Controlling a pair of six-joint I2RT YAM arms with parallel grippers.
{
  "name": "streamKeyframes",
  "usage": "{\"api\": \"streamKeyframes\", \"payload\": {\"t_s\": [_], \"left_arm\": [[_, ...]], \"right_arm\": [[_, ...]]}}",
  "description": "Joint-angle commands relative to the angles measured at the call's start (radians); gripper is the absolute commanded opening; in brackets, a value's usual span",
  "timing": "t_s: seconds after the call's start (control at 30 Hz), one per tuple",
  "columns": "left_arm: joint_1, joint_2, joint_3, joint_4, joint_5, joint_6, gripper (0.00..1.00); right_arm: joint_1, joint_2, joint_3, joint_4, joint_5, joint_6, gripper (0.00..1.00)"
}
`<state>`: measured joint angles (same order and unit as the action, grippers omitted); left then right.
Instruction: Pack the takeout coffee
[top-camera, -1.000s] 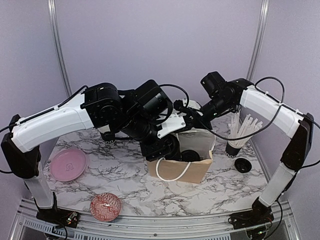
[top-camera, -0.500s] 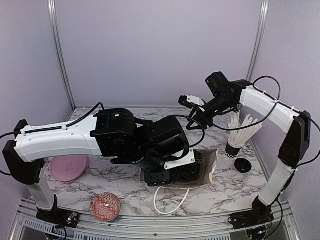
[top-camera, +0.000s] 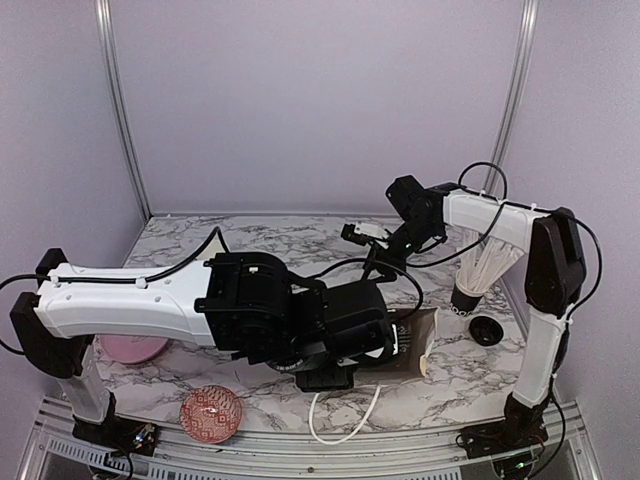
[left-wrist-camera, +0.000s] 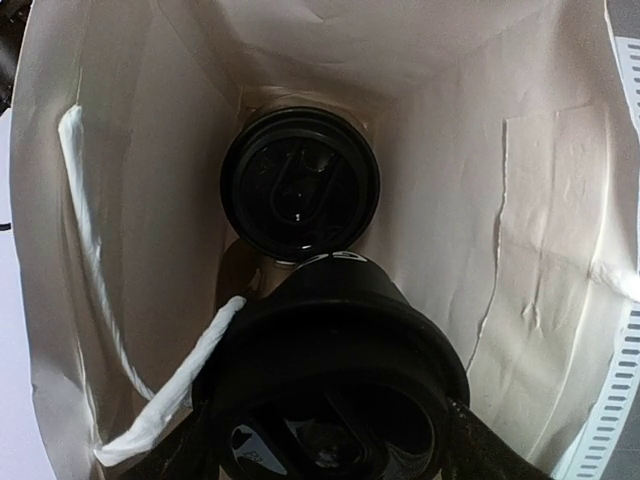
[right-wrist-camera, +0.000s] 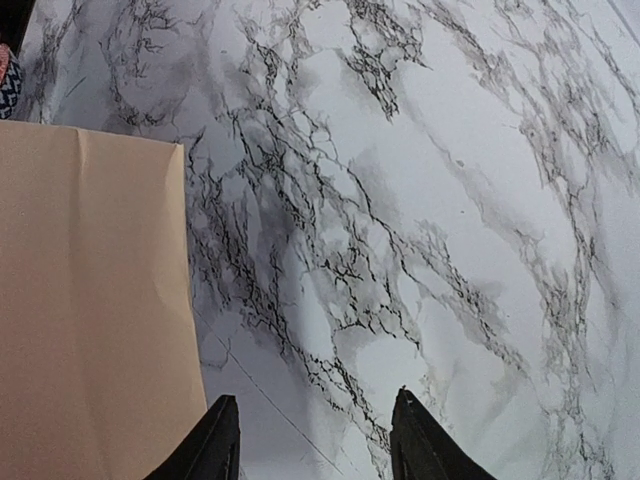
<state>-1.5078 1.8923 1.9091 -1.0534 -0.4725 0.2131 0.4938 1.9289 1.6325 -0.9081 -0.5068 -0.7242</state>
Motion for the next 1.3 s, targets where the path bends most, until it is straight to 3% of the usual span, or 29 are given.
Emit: {"api": "streamKeyframes", "payload": {"t_s": [0.0,0.77,1.27], "left_arm": [[-0.015,0.017,-0.013,-0.031,-0.094,-0.018,0.59],[-0.028,0.074,-0.048,-0.069,-0.242,-0.009,0.56],[-0.017,-0.001,-0.225,0.171,-0.306,0.039,0.56]], "right_arm": [[0.016,0.024,0.004,0.063,0.027,0.026,0.50],[0.062,0.095,-0.071,0.115,-0.043,-0.045,0.50],[0.096,0.173,-0.057,0.109,-0.152,-0.069,0.50]]}}
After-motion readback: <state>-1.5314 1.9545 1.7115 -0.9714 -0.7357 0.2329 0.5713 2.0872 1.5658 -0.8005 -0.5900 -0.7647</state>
